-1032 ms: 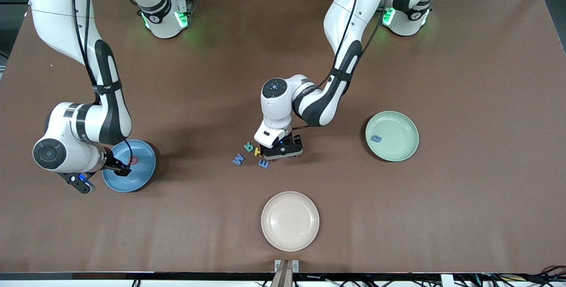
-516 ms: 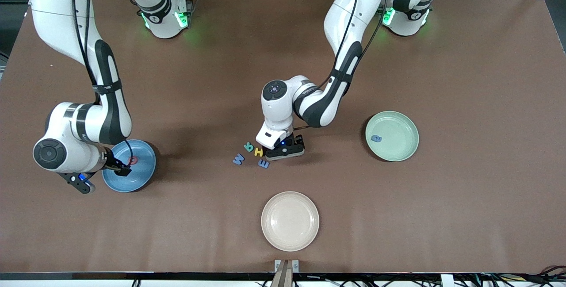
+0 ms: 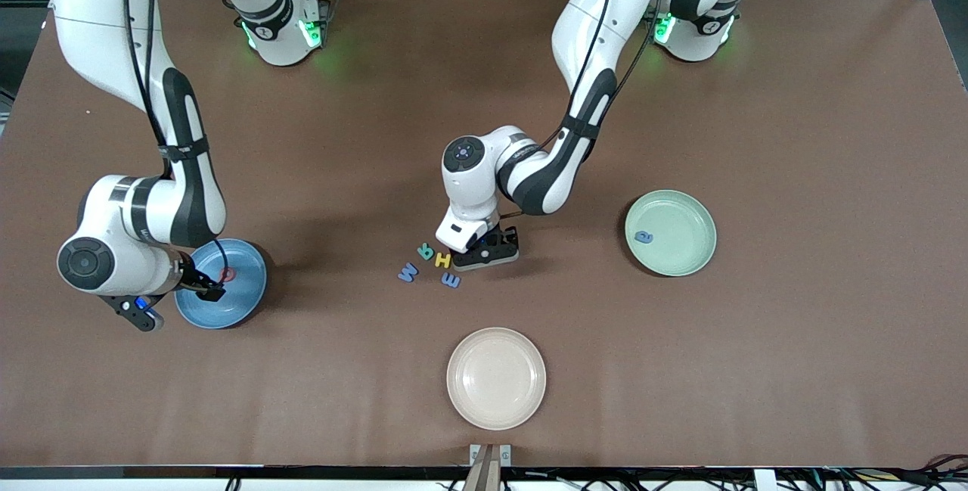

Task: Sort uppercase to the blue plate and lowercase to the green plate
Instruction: 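Lower the left gripper and grasp the yellow lowercase y, then carry the yellow y to the green plate while the right gripper grasps the blue W, then release the yellow y on the green plate while the right gripper places the W, then lower the left gripper and grasp the pink M letter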

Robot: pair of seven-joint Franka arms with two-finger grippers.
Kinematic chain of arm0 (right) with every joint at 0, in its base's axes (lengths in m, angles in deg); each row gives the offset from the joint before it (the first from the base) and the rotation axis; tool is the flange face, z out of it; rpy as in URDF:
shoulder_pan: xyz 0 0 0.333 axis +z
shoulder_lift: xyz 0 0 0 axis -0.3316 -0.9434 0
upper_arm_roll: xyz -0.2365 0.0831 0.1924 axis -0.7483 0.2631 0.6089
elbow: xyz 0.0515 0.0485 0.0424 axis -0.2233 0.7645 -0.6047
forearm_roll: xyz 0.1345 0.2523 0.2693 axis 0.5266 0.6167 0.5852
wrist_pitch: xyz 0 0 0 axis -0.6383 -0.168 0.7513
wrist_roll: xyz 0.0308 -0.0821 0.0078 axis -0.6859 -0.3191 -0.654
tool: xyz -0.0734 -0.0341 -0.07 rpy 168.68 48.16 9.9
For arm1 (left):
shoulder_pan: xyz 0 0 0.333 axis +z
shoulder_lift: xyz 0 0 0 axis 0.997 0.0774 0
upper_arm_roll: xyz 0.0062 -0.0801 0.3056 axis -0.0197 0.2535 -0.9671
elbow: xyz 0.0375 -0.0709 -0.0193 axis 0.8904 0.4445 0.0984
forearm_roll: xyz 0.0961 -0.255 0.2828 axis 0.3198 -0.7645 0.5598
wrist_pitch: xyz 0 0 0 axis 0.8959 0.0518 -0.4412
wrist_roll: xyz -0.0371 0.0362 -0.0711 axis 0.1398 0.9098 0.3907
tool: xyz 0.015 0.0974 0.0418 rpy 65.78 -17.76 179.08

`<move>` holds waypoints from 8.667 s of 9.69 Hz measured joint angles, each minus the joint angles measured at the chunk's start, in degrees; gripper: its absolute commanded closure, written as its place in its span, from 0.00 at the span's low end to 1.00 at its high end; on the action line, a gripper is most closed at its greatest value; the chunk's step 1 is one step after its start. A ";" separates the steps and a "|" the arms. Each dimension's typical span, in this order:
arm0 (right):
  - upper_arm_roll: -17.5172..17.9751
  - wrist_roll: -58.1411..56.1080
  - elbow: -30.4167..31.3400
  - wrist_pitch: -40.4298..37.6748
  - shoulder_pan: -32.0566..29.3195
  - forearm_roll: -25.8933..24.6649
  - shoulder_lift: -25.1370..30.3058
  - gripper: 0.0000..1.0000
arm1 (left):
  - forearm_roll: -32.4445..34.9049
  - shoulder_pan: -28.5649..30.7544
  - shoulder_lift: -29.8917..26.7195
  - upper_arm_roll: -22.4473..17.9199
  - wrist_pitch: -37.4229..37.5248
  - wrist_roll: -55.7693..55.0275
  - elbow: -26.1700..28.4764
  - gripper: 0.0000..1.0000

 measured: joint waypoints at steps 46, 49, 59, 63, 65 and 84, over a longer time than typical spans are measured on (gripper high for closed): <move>13.42 21.98 -12.21 11.62 19.17 8.36 -13.50 1.00 | 5.18 20.25 -43.47 -5.27 -25.31 56.67 66.50 0.73; 13.41 22.12 -12.85 11.95 19.35 8.36 -13.23 1.00 | 5.19 20.67 -43.46 -5.05 -26.48 56.68 67.53 0.00; 12.24 7.53 -11.55 1.49 6.28 3.72 -4.86 1.00 | 5.18 19.97 -38.78 3.79 -26.57 40.15 58.59 0.00; 9.65 -4.63 -2.51 0.98 -1.24 -7.53 0.03 0.94 | 5.18 17.12 -27.46 9.20 -19.81 24.53 41.04 0.00; 6.55 -10.81 -0.67 0.89 -2.81 -7.87 0.51 0.00 | 5.18 13.79 -22.00 9.35 -14.20 18.96 31.37 0.00; 12.43 -11.66 -2.63 -1.45 2.97 -7.85 2.64 0.00 | 10.02 1.17 -6.64 5.34 -4.14 16.99 8.29 0.00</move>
